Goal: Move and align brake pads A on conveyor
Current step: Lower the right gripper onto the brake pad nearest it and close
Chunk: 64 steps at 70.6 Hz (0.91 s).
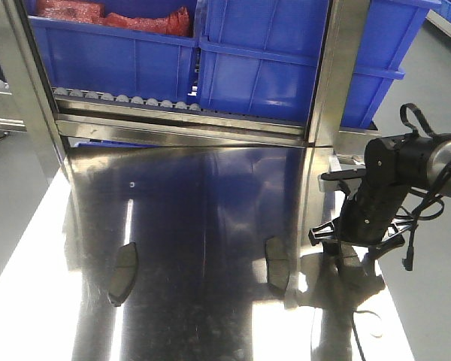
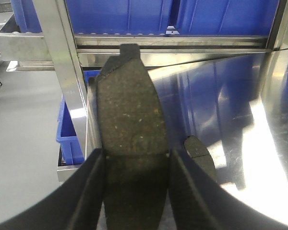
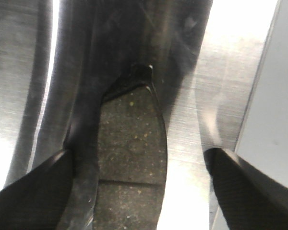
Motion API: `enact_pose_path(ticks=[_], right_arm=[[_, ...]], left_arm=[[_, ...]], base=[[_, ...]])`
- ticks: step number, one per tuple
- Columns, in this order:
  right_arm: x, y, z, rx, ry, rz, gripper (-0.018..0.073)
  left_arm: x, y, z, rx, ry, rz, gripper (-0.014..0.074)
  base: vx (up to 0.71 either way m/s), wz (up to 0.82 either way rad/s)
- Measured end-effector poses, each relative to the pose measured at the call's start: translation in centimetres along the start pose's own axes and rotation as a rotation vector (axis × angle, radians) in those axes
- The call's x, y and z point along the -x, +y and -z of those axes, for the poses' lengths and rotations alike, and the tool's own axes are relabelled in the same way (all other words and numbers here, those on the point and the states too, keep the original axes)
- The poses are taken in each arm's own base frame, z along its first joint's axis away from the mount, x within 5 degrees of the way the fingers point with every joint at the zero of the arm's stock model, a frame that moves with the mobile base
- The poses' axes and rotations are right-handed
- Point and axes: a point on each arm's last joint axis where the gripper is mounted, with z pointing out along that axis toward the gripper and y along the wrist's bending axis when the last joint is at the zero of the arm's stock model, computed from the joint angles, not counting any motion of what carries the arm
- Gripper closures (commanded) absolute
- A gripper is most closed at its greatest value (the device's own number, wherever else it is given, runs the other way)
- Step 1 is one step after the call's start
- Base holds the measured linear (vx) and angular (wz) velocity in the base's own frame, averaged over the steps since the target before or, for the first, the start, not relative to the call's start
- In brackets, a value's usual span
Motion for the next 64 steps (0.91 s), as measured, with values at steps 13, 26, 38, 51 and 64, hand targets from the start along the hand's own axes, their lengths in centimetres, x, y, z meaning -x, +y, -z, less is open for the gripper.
enact_pose_path(ticks=[13,26,38,51,64], right_arm=[[0.02,0.01,-0.03,0.001,0.000,0.002,0.0090],[0.00,0.02,-0.03,0.002,0.003,0.001,0.0199],[-0.05,0.03,-0.03,0.003,0.009,0.003,0.0323],[-0.16,0.01,0.28,0.002,0.012,0.017,0.0423],[-0.18,0.00,0.44,0.002,0.010,0.019,0.0465]], left_arm=[[0.00,0.00,0.00,0.000,0.000,0.000,0.0451],[0.00,0.00,0.00,0.000,0.000,0.000,0.0451],[0.00,0.00,0.00,0.000,0.000,0.000,0.0451],[0.00,0.00,0.00,0.000,0.000,0.000,0.0451],[0.00,0.00,0.00,0.000,0.000,0.000,0.0451]], base=[[0.00,0.00],[0.00,0.00],[0.00,0.00],[0.00,0.00],[0.00,0.00]])
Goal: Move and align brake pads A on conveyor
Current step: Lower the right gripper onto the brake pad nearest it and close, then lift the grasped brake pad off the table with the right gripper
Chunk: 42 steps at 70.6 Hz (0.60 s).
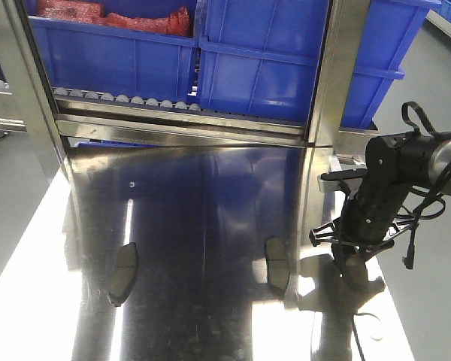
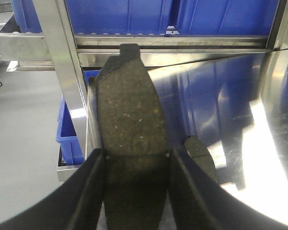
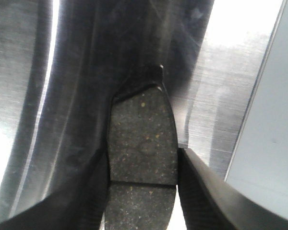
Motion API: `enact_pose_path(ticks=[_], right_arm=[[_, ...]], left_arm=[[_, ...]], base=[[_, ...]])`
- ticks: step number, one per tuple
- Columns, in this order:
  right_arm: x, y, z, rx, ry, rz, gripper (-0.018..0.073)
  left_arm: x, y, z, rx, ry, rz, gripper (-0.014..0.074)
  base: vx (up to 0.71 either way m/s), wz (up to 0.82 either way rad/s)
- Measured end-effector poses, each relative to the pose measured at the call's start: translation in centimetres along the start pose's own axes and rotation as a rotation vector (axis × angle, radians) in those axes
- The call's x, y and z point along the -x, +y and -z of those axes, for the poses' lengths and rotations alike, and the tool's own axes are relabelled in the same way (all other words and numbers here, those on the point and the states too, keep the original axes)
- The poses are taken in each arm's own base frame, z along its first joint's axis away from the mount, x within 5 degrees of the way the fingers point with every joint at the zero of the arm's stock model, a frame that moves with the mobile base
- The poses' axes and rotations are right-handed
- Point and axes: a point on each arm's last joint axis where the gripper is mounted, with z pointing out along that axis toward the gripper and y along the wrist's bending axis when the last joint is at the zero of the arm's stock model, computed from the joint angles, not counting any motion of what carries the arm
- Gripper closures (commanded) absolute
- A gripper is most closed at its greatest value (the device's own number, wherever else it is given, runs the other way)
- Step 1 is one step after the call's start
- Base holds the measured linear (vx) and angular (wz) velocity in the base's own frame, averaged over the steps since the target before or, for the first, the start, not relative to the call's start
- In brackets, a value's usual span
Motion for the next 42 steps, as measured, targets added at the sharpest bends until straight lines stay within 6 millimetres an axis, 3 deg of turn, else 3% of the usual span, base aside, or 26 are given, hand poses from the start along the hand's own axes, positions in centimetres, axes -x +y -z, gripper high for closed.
enact_pose_path(ticks=[12,23,42], right_arm=[[-0.1,0.0,0.9,0.000,-0.023,-0.001,0.0468],[-0.6,-0.1,3.5,0.007,-0.086,-0.005,0.0468],[-5.4,0.0,9.5,0.035,-0.273,-0.006,0.0468]], left_arm=[[0.0,0.0,0.0,0.000,0.000,0.000,0.0451],[0.0,0.0,0.0,0.000,0.000,0.000,0.0451],[0.0,0.0,0.0,0.000,0.000,0.000,0.0451]], base=[[0.00,0.00],[0.00,0.00],[0.00,0.00]])
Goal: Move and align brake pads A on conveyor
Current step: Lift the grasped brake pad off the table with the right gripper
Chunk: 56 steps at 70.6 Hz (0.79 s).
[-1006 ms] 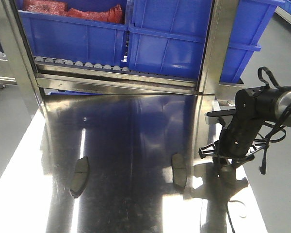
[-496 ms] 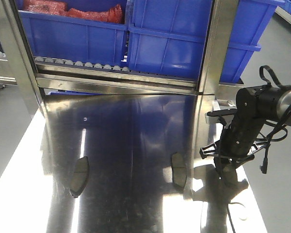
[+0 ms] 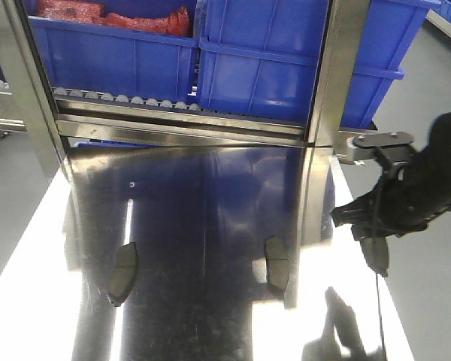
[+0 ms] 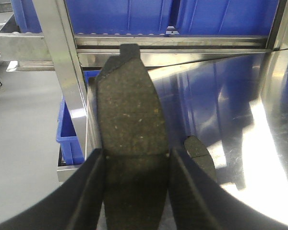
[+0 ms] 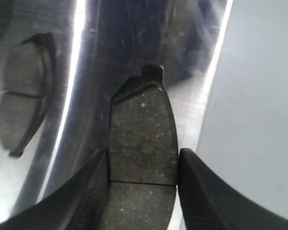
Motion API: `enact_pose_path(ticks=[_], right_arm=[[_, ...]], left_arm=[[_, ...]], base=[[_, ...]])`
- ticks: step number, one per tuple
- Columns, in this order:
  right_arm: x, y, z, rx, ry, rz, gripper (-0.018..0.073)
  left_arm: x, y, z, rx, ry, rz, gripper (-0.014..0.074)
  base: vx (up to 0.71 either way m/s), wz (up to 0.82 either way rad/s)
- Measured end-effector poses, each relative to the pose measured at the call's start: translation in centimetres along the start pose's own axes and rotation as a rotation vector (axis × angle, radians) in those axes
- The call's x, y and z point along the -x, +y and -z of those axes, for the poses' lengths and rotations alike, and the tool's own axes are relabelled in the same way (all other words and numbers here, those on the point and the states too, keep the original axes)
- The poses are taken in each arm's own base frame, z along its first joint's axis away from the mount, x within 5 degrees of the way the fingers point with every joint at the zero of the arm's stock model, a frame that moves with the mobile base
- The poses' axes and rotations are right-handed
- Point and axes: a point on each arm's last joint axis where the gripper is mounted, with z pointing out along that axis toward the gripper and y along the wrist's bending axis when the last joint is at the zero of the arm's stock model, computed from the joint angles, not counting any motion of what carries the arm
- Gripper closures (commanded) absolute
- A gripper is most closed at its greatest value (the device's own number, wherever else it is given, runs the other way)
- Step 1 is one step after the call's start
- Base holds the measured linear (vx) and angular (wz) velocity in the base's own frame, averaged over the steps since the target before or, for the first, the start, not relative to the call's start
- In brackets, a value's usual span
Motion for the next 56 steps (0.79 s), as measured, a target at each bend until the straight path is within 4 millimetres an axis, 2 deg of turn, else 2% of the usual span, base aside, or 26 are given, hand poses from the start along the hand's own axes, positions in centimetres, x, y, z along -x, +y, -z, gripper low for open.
enact_pose_path(ticks=[10,29,43,56], right_arm=[[-2.3,0.0,3.6,-0.001,-0.092,0.007,0.0468],[-7.7,0.1,8.1,-0.010,-0.300,0.051,0.0468],[-12.5,0.1,9.3,-0.016,-0.445,0.055,0.0468],[-16.5,0.1,8.6,-0.018,-0.480,0.056,0.0468]], left_arm=[[0.0,0.0,0.0,0.000,0.000,0.000,0.0451],[0.0,0.0,0.0,0.000,0.000,0.000,0.0451],[0.0,0.0,0.0,0.000,0.000,0.000,0.0451],[0.0,0.0,0.0,0.000,0.000,0.000,0.0451]], base=[[0.00,0.00],[0.00,0.00],[0.00,0.00],[0.00,0.00]])
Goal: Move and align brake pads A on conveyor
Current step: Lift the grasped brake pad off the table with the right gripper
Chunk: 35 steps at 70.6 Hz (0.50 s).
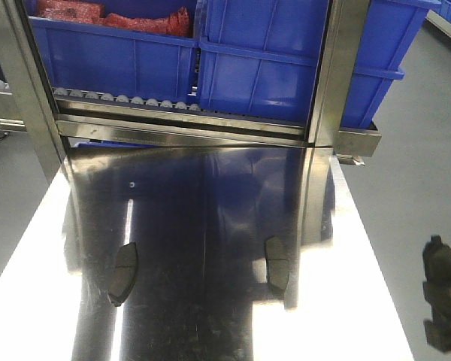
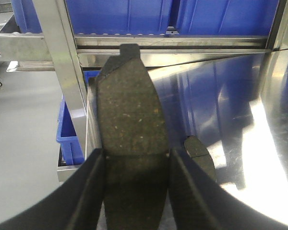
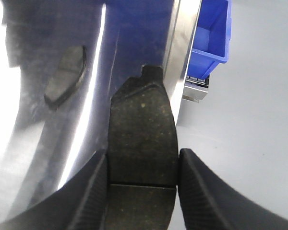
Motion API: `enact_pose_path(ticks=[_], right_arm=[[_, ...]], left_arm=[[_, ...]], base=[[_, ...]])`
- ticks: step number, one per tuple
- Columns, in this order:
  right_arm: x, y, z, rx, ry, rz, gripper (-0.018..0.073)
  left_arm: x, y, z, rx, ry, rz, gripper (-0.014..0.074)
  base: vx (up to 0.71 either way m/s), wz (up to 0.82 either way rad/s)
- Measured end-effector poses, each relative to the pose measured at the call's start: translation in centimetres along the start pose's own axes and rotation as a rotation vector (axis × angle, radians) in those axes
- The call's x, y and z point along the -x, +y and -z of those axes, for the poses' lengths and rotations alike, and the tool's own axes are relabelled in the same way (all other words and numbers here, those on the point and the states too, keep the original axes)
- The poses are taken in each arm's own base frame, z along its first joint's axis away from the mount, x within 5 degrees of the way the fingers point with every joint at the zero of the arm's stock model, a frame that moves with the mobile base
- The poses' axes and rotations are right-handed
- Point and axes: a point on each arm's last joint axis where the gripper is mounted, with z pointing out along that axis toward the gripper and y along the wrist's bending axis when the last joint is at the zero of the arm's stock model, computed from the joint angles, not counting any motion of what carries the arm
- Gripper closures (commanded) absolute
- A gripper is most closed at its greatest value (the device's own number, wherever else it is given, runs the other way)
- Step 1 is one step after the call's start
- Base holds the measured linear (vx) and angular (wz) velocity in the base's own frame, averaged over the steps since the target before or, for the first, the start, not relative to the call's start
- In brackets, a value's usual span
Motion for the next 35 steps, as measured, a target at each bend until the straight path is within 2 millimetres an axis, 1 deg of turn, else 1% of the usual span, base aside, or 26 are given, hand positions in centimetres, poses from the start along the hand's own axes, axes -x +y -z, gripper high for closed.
enact_pose_path(ticks=[4,11,22,35], right_arm=[[-0.9,0.1,0.3,-0.001,-0.011,0.000,0.0468],[-1.8,0.1,0.8,-0.003,-0.040,0.000,0.0468],[-1.7,0.1,1.5,-0.007,-0.100,0.000,0.0468],[-1.7,0.1,1.6,-0.007,-0.111,0.000,0.0468]], left_arm=[[0.0,0.0,0.0,0.000,0.000,0.000,0.0451],[0.0,0.0,0.0,0.000,0.000,0.000,0.0451],[0.0,0.0,0.0,0.000,0.000,0.000,0.0451],[0.0,0.0,0.0,0.000,0.000,0.000,0.0451]], base=[[0.00,0.00],[0.00,0.00],[0.00,0.00],[0.00,0.00]])
